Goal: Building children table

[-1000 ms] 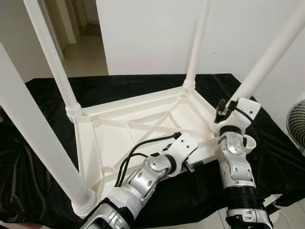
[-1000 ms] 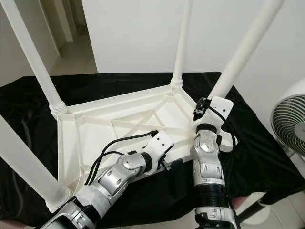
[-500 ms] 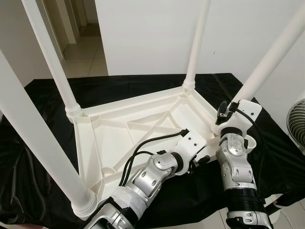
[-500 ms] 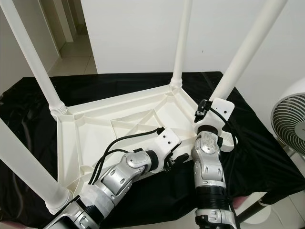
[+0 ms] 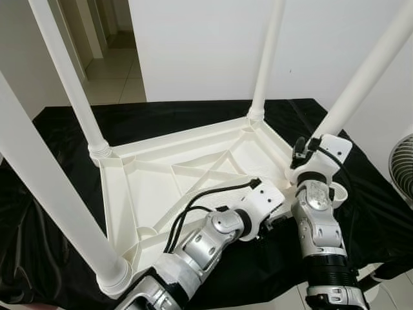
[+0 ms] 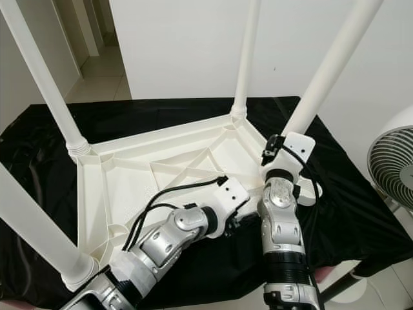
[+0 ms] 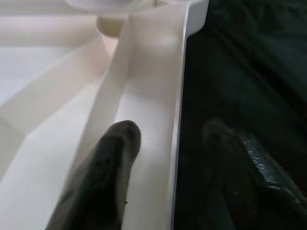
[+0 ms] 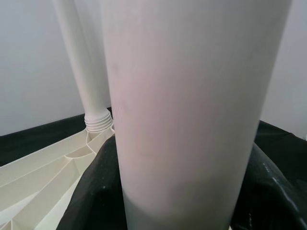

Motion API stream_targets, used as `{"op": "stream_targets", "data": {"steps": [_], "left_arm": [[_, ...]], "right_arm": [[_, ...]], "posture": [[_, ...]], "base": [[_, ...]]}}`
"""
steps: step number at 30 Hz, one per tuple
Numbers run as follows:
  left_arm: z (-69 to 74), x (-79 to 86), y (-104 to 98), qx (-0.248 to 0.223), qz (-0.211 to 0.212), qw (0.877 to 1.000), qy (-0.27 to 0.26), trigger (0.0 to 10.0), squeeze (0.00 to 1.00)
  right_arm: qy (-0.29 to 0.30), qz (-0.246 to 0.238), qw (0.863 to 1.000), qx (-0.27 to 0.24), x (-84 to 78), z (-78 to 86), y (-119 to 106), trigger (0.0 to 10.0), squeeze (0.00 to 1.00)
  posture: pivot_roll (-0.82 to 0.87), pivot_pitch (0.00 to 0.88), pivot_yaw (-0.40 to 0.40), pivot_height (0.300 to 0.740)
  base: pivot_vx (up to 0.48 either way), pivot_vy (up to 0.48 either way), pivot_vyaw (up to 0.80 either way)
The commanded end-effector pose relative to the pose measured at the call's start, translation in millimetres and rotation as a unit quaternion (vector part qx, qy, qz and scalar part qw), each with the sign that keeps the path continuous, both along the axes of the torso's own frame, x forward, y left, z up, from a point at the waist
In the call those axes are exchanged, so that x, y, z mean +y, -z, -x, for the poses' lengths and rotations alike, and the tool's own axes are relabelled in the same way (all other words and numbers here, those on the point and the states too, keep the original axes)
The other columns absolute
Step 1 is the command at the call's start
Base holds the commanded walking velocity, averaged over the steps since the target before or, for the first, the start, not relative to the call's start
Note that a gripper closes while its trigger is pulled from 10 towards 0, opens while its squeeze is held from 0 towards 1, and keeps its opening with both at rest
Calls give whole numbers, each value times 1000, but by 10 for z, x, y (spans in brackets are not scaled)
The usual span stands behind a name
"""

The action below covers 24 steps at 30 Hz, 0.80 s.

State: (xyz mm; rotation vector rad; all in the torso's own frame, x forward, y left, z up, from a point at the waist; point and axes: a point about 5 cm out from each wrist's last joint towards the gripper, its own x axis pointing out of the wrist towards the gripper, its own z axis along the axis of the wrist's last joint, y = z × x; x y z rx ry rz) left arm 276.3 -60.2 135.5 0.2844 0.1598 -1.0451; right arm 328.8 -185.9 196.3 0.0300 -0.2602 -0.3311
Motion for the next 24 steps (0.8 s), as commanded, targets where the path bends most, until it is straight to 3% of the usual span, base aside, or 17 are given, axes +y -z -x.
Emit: {"op": "stream_targets", "data": {"steps": [1,2,4,5,9,10,15,16,18,19,24], "left_arm": [[105,-190,-35,15,14,1000,22,5333,0],[101,-199,-21,20,9,1000,18,4902,0],[91,-199,-9,21,4,1000,14,4980,0],[79,-195,3,23,0,1000,11,7137,0],[72,-192,10,23,-2,1000,10,7137,0],[62,-186,25,24,-7,1000,7,4627,0],[59,-182,55,26,-17,999,4,4235,0],[62,-180,63,26,-20,999,5,2667,0],[62,-180,63,26,-20,999,5,2667,0],[62,-172,72,26,-22,999,5,0,0],[46,-101,116,25,-33,999,1,0,0]], "right_arm": [[-1,3,1000,-3,20,8,-23,10000,0],[0,3,1000,-3,19,9,-24,10000,0],[0,2,1000,-3,20,10,-26,10000,0],[1,1,1000,-3,18,11,-24,10000,0],[2,1,1000,-3,18,12,-23,10000,0],[3,0,1000,-3,16,15,-21,10000,0],[6,-1,1000,-2,7,20,-17,10000,0],[8,-2,1000,-2,2,20,-19,10000,0],[8,-2,1000,-2,2,20,-19,10000,0],[9,-2,1000,-3,-2,19,-22,10000,0],[11,-3,1000,-3,-9,26,-26,10000,0]], "posture": [[-25,11,50,740],[-26,10,51,740],[-26,11,56,740],[-26,12,59,740],[-26,12,59,740],[-26,13,62,740],[-27,14,65,740],[-27,16,66,740],[-27,16,66,740],[-27,17,68,740],[-26,21,69,740]], "base": [[0,0,0],[0,0,0],[0,0,0],[0,0,0],[0,0,0],[0,0,0],[0,0,0],[0,0,0],[0,0,0],[0,0,0],[0,0,0]]}}
